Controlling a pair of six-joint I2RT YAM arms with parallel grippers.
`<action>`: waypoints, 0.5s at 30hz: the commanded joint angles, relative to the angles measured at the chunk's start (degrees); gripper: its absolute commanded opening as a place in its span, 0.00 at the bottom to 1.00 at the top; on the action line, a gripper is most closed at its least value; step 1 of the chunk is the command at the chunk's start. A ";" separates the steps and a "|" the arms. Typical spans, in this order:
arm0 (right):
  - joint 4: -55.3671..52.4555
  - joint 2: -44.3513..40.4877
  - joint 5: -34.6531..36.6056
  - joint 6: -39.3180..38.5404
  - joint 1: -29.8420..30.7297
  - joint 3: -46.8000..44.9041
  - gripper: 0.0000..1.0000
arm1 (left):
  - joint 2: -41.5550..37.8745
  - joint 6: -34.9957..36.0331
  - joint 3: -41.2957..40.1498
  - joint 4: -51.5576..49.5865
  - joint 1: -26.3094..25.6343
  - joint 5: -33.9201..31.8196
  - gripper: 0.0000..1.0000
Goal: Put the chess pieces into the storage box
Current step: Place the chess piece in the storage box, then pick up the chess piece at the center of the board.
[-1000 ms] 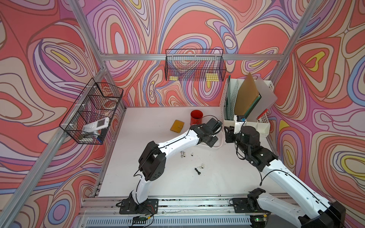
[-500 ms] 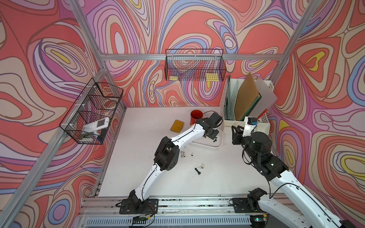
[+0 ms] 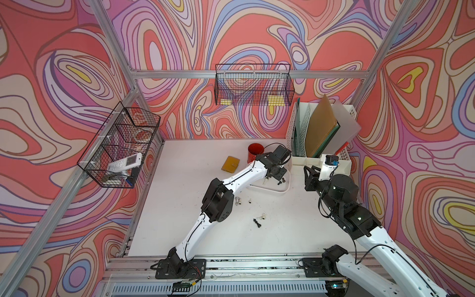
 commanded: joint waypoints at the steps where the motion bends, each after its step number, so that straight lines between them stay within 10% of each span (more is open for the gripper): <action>1: -3.06 -0.16 -2.91 0.33 -0.08 3.33 0.35 | -3.31 -0.50 0.80 0.53 0.36 0.09 0.32; 15: -10.43 13.99 -26.89 3.92 0.38 5.48 0.36 | -36.26 -4.32 -37.54 5.02 1.78 -8.80 0.31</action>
